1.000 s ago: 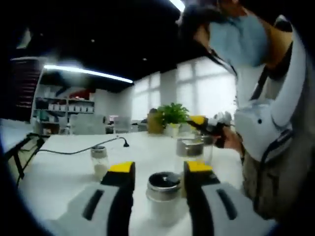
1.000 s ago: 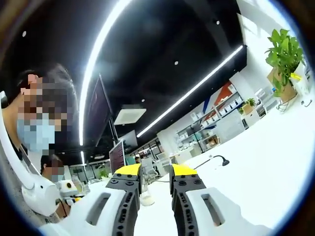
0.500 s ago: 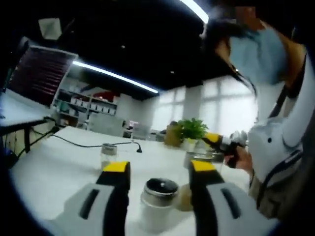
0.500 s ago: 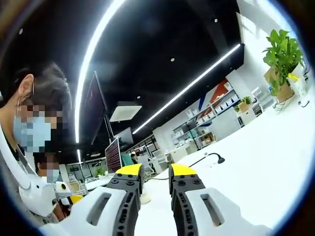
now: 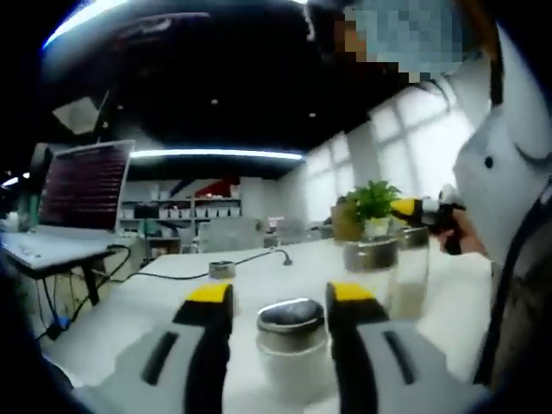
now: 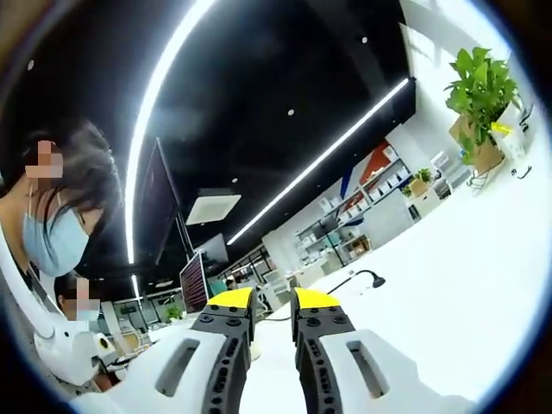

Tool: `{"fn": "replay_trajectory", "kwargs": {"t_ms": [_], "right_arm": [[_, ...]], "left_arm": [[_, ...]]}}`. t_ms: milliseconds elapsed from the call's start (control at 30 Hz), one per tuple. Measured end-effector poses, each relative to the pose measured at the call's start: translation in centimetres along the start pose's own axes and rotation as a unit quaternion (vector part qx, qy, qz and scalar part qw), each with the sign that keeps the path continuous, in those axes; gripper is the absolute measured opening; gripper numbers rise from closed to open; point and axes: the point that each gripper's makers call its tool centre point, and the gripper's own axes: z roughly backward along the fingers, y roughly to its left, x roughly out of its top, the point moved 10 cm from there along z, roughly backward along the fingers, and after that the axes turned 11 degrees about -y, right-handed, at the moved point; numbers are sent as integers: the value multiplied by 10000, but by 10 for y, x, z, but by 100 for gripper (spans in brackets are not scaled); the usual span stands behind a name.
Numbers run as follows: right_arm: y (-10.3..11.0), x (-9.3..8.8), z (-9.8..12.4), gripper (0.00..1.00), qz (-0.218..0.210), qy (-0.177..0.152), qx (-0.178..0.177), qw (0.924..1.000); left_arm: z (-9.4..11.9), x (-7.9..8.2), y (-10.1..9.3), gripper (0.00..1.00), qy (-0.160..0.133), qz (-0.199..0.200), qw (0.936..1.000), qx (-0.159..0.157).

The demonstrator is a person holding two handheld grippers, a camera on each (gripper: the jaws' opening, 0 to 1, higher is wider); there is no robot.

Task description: Rotate the seasoning bottle until the label or dispensing opening points toward the visible target arrow and the bottle remains upright within the marked orientation range

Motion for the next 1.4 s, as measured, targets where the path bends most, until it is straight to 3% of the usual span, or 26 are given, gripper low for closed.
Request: {"fn": "replay_trajectory", "kwargs": {"t_ms": [67,167,300,367,467,1067,1400], "right_arm": [[-1,0,0,15,3,1,-2,10000],[-2,1,0,14,0,-2,-23,10000],[-2,-1,-1,14,-131,-55,6,9999],[-2,-2,-2,14,-133,-45,10,9999],[-1,-2,-3,14,-127,-27,29,9999],[-4,-3,-6,14,-190,-38,77,9998],[-6,-4,-4,14,-231,-63,74,9997]], "left_arm": [[0,-4,1,47,-12,137,9999,-1],[0,-10,2,46,-35,721,9974,7],[1,-11,5,44,1,773,9970,-36],[2,-12,2,38,-15,1120,9935,-221],[1,-10,4,38,6,1010,9947,-183],[-4,-10,11,37,174,1243,9911,-433],[-9,-9,18,37,452,1298,9862,-928]]}}
